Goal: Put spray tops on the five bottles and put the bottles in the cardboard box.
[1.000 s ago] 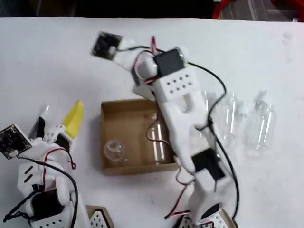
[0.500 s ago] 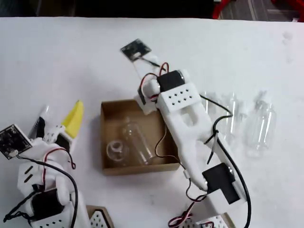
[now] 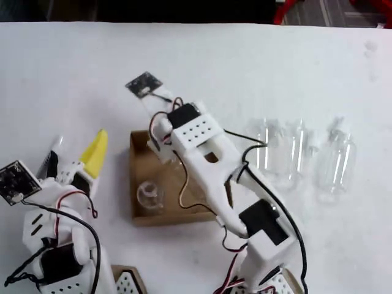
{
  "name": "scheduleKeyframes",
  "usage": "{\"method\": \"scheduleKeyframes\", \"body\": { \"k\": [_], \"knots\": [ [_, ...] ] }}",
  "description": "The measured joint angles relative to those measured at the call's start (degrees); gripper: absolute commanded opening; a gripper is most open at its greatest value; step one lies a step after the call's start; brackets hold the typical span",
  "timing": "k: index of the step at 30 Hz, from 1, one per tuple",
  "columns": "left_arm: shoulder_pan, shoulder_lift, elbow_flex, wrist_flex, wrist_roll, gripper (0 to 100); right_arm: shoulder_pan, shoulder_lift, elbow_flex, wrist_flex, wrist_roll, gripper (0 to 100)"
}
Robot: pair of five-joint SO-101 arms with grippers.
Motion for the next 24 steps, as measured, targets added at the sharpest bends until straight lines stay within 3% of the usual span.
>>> {"method": "scheduleKeyframes", "body": {
  "k": [8, 24],
  "knots": [
    [0.00, 0.00, 0.00, 0.00, 0.00, 42, 0.09, 5.36, 0.00, -1.67, 5.80, 13.0],
    [0.00, 0.00, 0.00, 0.00, 0.00, 42, 0.00, 12.66, -2.73, -1.67, 6.59, 13.0]
  ]
}}
